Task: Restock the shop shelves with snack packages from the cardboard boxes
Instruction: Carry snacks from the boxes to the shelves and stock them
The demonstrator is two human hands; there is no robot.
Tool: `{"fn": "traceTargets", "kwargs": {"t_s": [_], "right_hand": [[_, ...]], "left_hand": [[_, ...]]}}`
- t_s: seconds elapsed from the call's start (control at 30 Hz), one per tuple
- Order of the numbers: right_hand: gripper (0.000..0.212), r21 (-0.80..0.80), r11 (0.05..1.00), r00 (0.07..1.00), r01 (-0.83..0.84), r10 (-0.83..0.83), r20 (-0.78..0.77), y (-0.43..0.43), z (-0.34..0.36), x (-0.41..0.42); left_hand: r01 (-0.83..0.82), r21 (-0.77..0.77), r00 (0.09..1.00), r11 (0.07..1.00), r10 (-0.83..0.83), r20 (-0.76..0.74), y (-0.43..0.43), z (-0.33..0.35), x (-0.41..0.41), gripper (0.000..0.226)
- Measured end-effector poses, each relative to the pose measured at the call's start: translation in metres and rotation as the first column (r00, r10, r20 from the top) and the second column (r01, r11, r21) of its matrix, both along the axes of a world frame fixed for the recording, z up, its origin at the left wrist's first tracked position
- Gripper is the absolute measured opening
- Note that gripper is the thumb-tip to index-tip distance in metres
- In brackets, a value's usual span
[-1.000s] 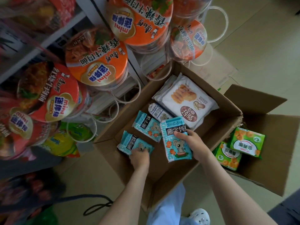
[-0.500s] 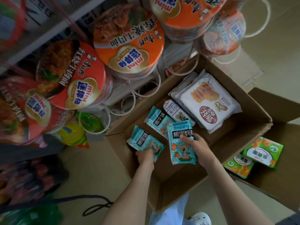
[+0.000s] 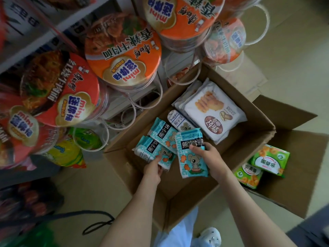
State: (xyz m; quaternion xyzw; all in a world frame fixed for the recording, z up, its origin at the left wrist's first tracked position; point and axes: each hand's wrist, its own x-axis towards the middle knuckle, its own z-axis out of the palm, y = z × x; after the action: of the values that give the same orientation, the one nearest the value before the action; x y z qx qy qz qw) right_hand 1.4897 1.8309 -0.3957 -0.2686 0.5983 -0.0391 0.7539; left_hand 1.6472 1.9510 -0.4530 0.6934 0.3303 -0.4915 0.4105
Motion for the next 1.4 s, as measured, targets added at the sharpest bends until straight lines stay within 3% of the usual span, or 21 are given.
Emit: {"fn": "traceTargets", "kwargs": {"t_s": [0.2,0.43,0.57,0.63,0.73,0.9,1.03,1.1,1.2,1.23,1.3,1.4], "right_hand": [[0.035,-0.059,0.997,0.999,0.052,-0.051,0.017,-0.008,0.054,-0.02],[0.034,-0.149,0.971,0.982,0.187,-0.182,0.041,-0.005,0.144,-0.078],[0.039,-0.224,0.936,0.962,0.272,-0.26,0.082,0.007,0.204,-0.134],[0.039,-0.256,0.914,0.948,0.315,-0.293,0.121,0.014,0.238,-0.164],[0.04,-0.301,0.868,0.917,0.395,-0.354,0.183,0.033,0.288,-0.215],[0.053,-0.392,0.709,0.809,0.586,-0.53,0.253,0.076,0.367,-0.307],[0.037,-0.448,0.546,0.694,0.708,-0.656,0.298,0.118,0.419,-0.385],[0.036,-0.489,0.442,0.624,0.752,-0.716,0.313,0.143,0.44,-0.42],[0.025,-0.502,0.304,0.516,0.81,-0.776,0.362,0.182,0.463,-0.464],[0.03,-0.497,0.249,0.471,0.831,-0.79,0.392,0.194,0.467,-0.478],[0.036,-0.5,0.16,0.401,0.851,-0.813,0.422,0.216,0.476,-0.502],[0.022,-0.532,0.058,0.317,0.845,-0.855,0.41,0.243,0.488,-0.524]], "left_hand": [[0.098,-0.045,0.988,0.994,-0.092,0.122,0.007,0.04,-0.016,0.049],[0.341,-0.229,0.91,0.912,-0.26,0.322,-0.011,0.131,-0.047,0.025],[0.59,-0.385,0.803,0.71,-0.462,0.378,-0.032,0.192,-0.069,0.033],[0.712,-0.425,0.702,0.56,-0.584,0.407,-0.045,0.223,-0.091,0.04],[0.801,-0.509,0.551,0.315,-0.72,0.422,-0.063,0.275,-0.144,0.028],[0.791,-0.611,0.371,0.009,-0.802,0.468,-0.075,0.355,-0.246,0.025],[0.664,-0.73,0.301,-0.16,-0.837,0.457,-0.07,0.406,-0.332,0.037],[0.586,-0.791,0.28,-0.176,-0.872,0.402,-0.062,0.428,-0.377,0.042],[0.5,-0.858,0.258,-0.115,-0.926,0.275,-0.044,0.457,-0.439,0.039],[0.466,-0.879,0.237,-0.096,-0.944,0.229,-0.038,0.465,-0.459,0.038],[0.43,-0.898,0.177,-0.093,-0.967,0.184,-0.027,0.475,-0.494,0.035],[0.384,-0.909,0.061,-0.16,-0.978,0.198,-0.012,0.487,-0.538,0.031]]}}
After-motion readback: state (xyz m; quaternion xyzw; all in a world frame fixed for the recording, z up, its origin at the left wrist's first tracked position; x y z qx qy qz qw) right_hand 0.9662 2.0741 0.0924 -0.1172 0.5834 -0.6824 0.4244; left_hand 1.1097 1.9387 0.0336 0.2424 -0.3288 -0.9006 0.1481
